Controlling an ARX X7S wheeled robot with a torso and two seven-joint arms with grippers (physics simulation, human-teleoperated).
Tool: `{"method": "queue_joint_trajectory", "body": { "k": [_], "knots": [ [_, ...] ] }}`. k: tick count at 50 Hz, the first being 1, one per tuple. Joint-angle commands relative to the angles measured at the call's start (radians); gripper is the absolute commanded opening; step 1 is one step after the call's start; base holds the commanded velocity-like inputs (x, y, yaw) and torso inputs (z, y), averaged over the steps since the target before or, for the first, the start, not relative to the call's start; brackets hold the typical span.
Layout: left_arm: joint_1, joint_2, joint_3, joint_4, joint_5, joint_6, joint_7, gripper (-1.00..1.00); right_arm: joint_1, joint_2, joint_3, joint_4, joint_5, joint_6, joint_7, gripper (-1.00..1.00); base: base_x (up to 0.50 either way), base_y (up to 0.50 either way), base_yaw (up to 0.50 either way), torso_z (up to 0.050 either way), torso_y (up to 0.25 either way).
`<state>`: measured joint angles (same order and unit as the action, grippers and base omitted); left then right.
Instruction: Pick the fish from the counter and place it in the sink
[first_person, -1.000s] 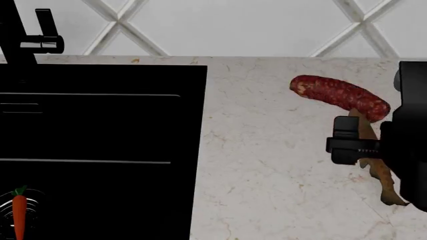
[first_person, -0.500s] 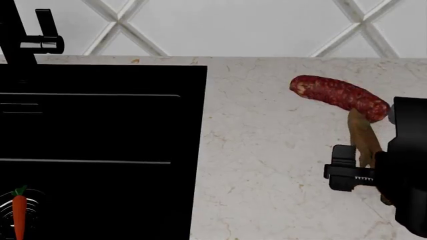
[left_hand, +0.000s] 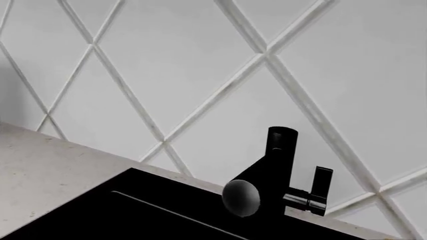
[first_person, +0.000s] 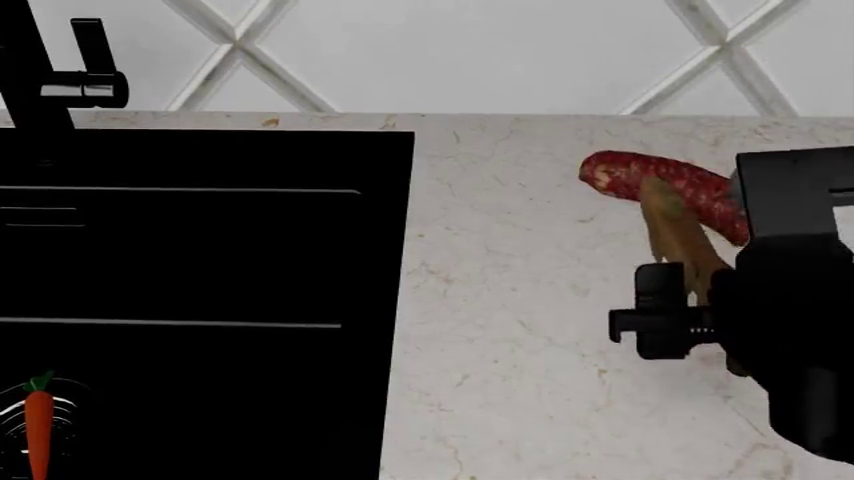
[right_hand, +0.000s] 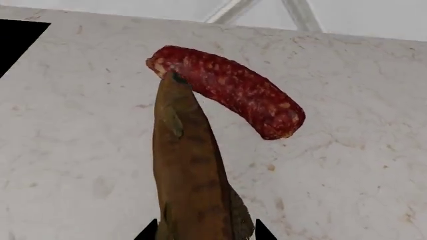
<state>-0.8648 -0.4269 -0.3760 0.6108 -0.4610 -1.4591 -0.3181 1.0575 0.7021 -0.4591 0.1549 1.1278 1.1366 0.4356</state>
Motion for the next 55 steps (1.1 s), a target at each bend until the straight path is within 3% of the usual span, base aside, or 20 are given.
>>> {"method": "queue_joint_trajectory", "body": {
  "k": [1, 9, 20, 28, 41, 43, 48, 50, 55],
  "knots": [
    [-0.015, 0.014, -0.011, -0.007, 0.013, -0.012, -0.003, 1.00, 0.189, -0.043, -0.039, -0.129, 0.010, 0.124, -0.037, -1.00, 0.00, 0.00, 0.00, 0.000, 0.000],
    [-0.010, 0.018, -0.004, -0.018, 0.010, -0.001, -0.005, 1.00, 0.345, -0.164, -0.135, -0.116, -0.007, 0.167, -0.100, -1.00, 0.00, 0.00, 0.00, 0.000, 0.000],
    [-0.002, 0.019, -0.003, -0.026, 0.005, 0.013, -0.006, 1.00, 0.449, -0.359, -0.283, 0.088, -0.144, 0.005, -0.307, -1.00, 0.00, 0.00, 0.00, 0.000, 0.000],
    [0.015, 0.020, 0.006, -0.047, 0.007, 0.048, -0.001, 1.00, 0.485, -0.513, -0.376, 0.298, -0.236, -0.126, -0.445, -1.00, 0.00, 0.00, 0.00, 0.000, 0.000],
    [0.018, 0.017, -0.005, -0.038, -0.005, 0.045, 0.000, 1.00, 0.464, -0.684, -0.420, 0.455, -0.270, -0.267, -0.531, -1.00, 0.00, 0.00, 0.00, 0.000, 0.000],
    [0.019, 0.016, -0.006, -0.038, -0.006, 0.045, -0.001, 1.00, 0.469, -0.701, -0.487, 0.476, -0.249, -0.297, -0.536, -1.00, 0.00, 0.00, 0.00, 0.000, 0.000],
    [0.026, 0.012, -0.021, -0.027, -0.014, 0.036, 0.003, 1.00, 0.557, -0.702, -0.903, 0.521, 0.061, -0.474, -0.469, -1.00, 0.00, 0.00, 0.00, 0.000, 0.000],
    [0.026, 0.011, -0.022, -0.030, -0.015, 0.040, 0.003, 1.00, 0.581, -0.702, -1.011, 0.526, 0.146, -0.524, -0.458, -1.00, 0.00, 0.00, 0.00, 0.000, 0.000],
    [0.023, 0.012, -0.001, -0.036, -0.017, 0.049, 0.003, 1.00, 0.587, -0.702, -1.098, 0.507, 0.196, -0.552, -0.457, -1.00, 0.00, 0.00, 0.00, 0.000, 0.000]
  ]
}}
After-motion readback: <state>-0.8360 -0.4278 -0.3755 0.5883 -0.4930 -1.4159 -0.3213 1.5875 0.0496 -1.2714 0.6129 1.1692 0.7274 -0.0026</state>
